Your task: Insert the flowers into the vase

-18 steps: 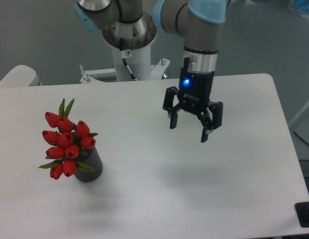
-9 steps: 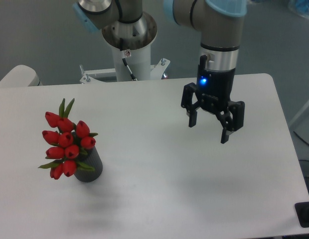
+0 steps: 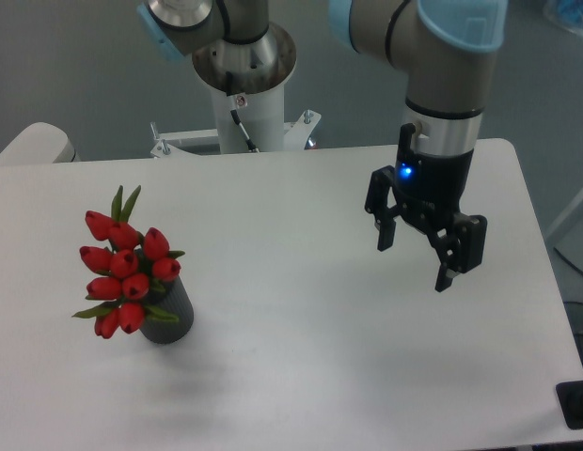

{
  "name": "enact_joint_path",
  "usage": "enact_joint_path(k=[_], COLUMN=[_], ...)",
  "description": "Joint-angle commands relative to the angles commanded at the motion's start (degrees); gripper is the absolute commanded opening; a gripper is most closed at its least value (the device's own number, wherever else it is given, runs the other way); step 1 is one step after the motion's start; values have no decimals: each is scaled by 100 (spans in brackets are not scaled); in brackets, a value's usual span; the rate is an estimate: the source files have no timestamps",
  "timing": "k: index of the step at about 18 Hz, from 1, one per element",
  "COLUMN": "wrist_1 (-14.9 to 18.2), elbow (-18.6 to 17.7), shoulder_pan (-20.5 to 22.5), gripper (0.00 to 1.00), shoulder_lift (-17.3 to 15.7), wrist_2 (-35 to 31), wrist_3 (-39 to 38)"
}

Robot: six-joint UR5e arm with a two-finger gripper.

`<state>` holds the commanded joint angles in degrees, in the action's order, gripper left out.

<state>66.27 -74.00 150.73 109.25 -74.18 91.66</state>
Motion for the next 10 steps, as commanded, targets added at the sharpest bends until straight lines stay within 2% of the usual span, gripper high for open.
enact_joint_path(k=[10], wrist_1=[-35], elbow=[35], shoulder_pan=[123], gripper=[100], shoulder_lift=[106], wrist_2=[0], wrist_3=[396])
